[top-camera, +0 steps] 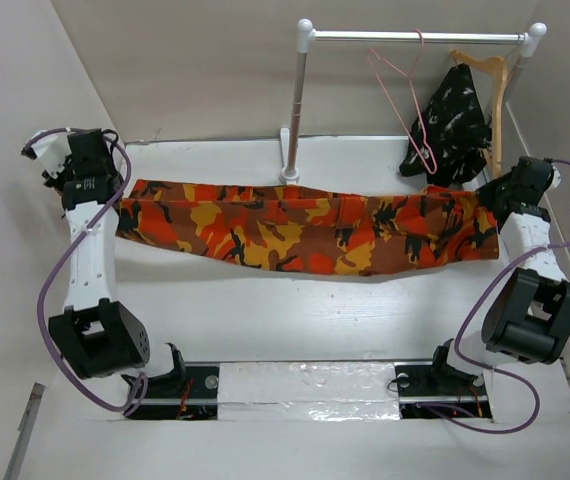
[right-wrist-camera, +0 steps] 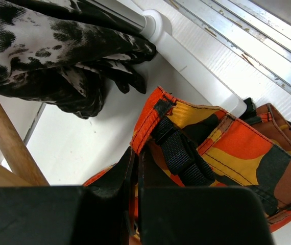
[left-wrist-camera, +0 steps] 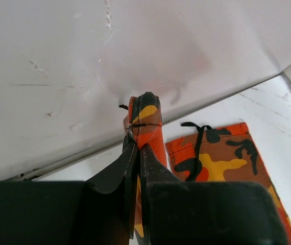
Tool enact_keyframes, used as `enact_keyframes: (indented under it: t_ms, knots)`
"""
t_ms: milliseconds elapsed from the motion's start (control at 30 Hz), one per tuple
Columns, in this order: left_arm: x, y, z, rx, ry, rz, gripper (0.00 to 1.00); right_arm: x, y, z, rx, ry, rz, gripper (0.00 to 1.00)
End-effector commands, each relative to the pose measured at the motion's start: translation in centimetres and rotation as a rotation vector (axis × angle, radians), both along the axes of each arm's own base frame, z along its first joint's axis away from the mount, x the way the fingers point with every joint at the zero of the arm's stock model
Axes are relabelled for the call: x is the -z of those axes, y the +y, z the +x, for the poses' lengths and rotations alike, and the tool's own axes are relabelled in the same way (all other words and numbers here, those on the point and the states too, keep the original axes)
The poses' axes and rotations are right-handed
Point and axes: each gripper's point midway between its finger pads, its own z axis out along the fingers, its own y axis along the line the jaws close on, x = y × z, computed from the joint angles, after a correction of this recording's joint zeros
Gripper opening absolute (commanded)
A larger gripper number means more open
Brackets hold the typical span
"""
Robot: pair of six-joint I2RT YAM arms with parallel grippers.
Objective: Place the trousers on the hanger
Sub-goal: Fold the trousers at the center of the board.
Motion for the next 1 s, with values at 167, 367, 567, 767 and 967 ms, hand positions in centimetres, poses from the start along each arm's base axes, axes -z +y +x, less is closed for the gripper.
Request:
enact_keyframes:
  t_ms: [167,367,567,767,967]
  knots:
    - [5.5,1.5,2.2,-0.031,0.178,-0.021,0.03,-4.7,-0.1,2.5,-0.025,-0.182,-0.059,0.0]
    - [7.3,2.4,6.9,-0.01,0.191,-0.037,0.03,-3.8,-0.7,3.3,-0.019,-0.159,-0.063,0.0]
    - [9.1,2.9,11.6,0.031,0.185,-0.062,0.02,-1.3,-1.8,5.6,-0.013,-0.127,-0.059,0.0]
    - [11.2,3.1,15.4,0.061,0.185,-0.072,0.01,1.8,-2.5,7.7,-0.017,-0.081,-0.034,0.0]
    - [12.8,1.6,19.2,0.118,0.158,-0.069,0.17,3.0,-2.4,8.7,-0.036,-0.074,-0.009,0.04]
